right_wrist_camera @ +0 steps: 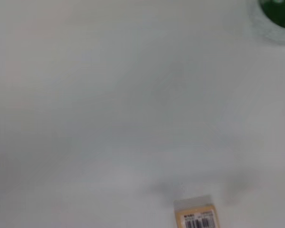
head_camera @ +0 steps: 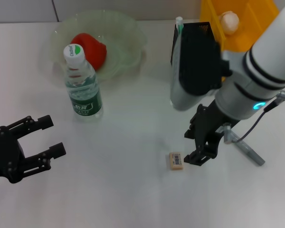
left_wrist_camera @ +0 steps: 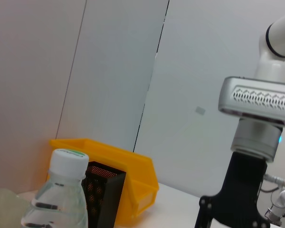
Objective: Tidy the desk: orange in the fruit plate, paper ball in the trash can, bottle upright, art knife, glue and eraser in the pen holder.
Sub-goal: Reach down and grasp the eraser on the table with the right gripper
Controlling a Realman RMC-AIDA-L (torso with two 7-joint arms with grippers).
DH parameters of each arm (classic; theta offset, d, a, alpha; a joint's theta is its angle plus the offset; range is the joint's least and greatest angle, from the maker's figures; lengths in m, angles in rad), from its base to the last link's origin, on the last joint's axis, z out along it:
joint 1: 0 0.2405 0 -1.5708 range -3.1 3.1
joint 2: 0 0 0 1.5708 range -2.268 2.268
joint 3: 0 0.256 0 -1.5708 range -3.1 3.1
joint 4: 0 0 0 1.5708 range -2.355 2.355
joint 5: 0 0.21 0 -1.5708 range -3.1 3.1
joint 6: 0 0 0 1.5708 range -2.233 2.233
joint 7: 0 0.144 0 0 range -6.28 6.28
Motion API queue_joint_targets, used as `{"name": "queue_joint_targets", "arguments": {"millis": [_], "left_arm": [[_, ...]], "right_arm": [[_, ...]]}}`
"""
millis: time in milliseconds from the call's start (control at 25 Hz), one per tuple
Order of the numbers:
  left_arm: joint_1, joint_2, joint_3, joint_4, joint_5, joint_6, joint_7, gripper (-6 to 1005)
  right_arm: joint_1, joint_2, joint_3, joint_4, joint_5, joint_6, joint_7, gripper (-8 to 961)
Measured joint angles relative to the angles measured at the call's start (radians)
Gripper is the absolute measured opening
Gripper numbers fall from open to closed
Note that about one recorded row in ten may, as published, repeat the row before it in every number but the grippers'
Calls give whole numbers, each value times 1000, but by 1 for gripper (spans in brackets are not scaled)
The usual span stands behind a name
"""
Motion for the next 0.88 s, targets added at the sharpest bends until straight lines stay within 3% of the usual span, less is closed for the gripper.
{"name": "queue_joint_targets", "arguments": {"millis": [360, 880], "left_arm": [[1, -9, -3, 1, 0, -5, 1, 786], [6, -10, -3, 1, -3, -6, 1, 786]], "right_arm": [[16, 4, -97, 97, 30, 123, -6, 563], [29, 4, -143, 158, 55, 183, -1, 544]]}}
